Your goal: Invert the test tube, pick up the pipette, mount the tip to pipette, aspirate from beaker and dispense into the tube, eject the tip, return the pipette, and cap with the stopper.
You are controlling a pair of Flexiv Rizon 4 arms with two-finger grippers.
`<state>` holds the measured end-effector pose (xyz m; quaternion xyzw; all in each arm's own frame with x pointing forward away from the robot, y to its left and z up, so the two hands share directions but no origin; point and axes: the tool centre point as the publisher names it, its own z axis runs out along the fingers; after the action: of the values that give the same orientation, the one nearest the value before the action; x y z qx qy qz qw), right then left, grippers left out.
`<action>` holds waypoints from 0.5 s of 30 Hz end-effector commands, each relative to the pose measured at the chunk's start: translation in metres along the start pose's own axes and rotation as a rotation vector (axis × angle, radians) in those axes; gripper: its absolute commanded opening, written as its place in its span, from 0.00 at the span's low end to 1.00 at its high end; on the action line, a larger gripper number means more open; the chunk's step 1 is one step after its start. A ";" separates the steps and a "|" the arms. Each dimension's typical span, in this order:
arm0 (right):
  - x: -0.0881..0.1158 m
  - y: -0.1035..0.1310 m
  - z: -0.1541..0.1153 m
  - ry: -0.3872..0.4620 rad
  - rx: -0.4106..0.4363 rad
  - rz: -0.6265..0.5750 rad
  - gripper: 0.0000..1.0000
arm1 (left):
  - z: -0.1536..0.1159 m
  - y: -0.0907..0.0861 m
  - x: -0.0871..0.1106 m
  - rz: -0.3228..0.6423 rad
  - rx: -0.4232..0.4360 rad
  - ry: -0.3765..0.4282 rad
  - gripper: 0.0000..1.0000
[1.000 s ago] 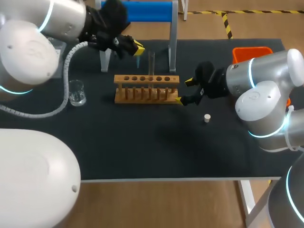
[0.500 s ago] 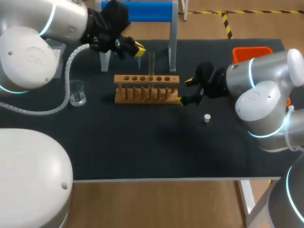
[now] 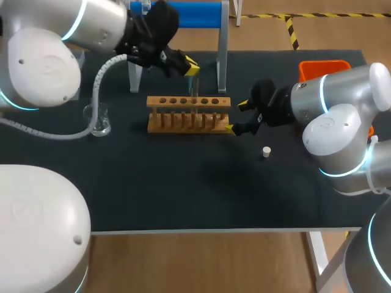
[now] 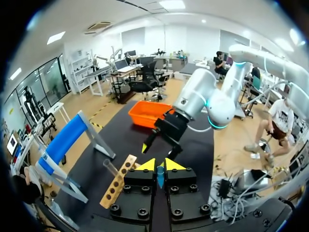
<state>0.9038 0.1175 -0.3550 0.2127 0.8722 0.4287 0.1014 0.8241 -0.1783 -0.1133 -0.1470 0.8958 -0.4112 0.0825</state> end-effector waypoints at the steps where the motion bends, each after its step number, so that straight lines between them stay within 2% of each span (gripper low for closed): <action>1: 0.000 -0.001 -0.001 0.002 -0.001 0.000 1.00 | 0.020 -0.013 0.007 0.003 0.002 0.008 0.00; 9: 0.000 -0.001 -0.001 0.002 -0.001 0.000 1.00 | 0.037 -0.029 0.024 -0.001 0.004 0.015 0.00; 15: 0.000 -0.001 -0.001 0.002 -0.001 0.000 1.00 | 0.035 -0.035 0.032 -0.032 0.020 -0.037 0.00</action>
<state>0.9038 0.1175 -0.3550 0.2126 0.8722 0.4287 0.1014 0.8151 -0.2317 -0.1104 -0.1588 0.8894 -0.4207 0.0821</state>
